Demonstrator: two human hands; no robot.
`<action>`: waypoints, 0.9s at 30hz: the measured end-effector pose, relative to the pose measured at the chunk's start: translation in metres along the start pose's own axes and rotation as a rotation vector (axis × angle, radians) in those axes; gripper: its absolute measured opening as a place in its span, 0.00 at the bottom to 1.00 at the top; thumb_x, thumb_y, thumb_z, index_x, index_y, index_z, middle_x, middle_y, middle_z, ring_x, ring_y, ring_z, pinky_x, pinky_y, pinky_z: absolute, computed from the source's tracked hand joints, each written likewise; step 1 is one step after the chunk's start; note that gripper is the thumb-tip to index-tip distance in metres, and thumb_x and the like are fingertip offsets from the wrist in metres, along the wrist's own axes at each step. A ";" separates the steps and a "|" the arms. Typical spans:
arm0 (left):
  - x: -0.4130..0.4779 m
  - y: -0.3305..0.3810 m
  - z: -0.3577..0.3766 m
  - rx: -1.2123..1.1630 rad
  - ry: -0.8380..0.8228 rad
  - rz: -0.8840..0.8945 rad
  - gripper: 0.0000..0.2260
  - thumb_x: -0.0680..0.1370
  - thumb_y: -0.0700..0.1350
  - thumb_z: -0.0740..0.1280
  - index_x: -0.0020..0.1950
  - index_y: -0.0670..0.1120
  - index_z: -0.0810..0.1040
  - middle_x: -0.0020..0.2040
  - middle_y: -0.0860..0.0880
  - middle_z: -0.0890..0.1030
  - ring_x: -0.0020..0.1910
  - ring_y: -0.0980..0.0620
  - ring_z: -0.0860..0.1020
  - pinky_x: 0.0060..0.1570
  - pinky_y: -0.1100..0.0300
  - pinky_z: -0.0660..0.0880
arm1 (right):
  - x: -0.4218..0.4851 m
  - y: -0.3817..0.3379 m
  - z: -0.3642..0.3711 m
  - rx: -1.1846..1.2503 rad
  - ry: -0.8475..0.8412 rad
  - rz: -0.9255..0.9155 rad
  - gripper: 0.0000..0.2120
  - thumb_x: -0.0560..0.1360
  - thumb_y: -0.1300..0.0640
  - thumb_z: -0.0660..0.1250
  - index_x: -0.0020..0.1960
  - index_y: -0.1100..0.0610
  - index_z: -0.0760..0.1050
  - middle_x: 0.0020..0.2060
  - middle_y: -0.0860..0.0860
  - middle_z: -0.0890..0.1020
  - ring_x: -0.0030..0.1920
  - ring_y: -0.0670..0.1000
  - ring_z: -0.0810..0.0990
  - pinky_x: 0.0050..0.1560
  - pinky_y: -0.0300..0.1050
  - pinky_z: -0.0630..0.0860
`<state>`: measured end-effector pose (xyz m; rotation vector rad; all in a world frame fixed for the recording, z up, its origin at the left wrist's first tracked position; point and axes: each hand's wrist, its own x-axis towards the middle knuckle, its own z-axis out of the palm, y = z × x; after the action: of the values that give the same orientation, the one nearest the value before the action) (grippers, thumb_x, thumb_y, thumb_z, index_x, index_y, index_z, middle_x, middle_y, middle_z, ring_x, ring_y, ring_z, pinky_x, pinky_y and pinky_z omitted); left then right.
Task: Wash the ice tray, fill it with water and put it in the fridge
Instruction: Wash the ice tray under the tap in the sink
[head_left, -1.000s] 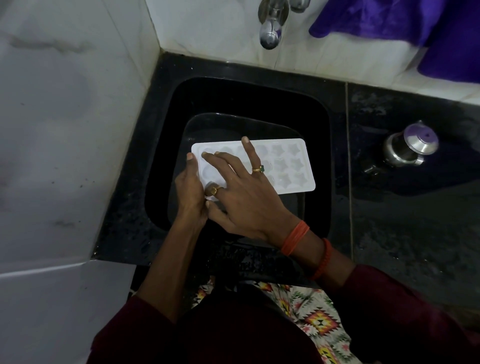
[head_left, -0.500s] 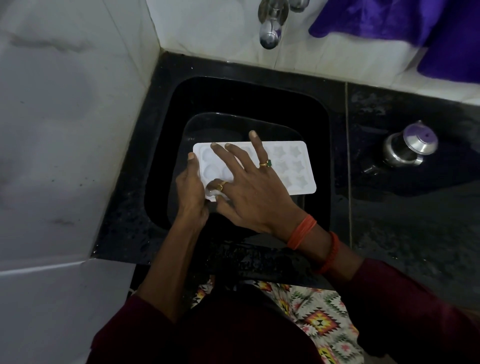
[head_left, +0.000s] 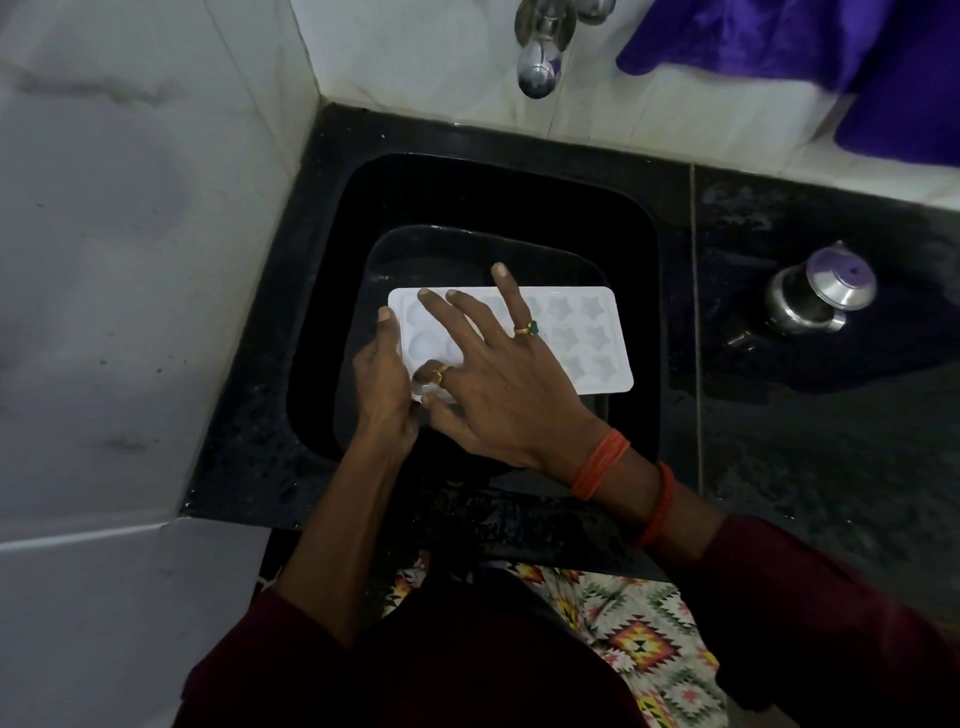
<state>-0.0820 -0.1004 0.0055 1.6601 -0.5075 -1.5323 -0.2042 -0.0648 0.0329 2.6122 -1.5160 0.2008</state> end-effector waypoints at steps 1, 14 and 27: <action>0.000 -0.001 0.000 0.007 0.002 0.004 0.18 0.83 0.60 0.59 0.42 0.51 0.78 0.32 0.53 0.84 0.42 0.48 0.84 0.56 0.42 0.81 | 0.000 0.000 0.000 0.003 0.007 0.002 0.18 0.80 0.42 0.60 0.45 0.50 0.83 0.74 0.60 0.72 0.72 0.60 0.72 0.79 0.65 0.40; 0.011 -0.003 -0.003 0.078 -0.011 -0.010 0.17 0.85 0.57 0.58 0.47 0.47 0.78 0.43 0.48 0.81 0.41 0.50 0.81 0.38 0.60 0.81 | -0.007 -0.001 -0.003 0.021 -0.029 0.007 0.24 0.81 0.39 0.55 0.50 0.50 0.86 0.75 0.58 0.71 0.73 0.58 0.71 0.79 0.66 0.37; -0.002 -0.001 -0.001 -0.052 -0.014 -0.015 0.19 0.83 0.60 0.59 0.53 0.48 0.82 0.50 0.46 0.87 0.48 0.46 0.86 0.47 0.51 0.83 | -0.017 -0.008 0.002 0.059 -0.012 0.074 0.22 0.82 0.41 0.57 0.56 0.52 0.85 0.74 0.57 0.72 0.72 0.55 0.72 0.80 0.65 0.41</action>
<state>-0.0817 -0.0977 0.0056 1.6178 -0.4604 -1.5565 -0.2053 -0.0469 0.0281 2.6082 -1.6368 0.2404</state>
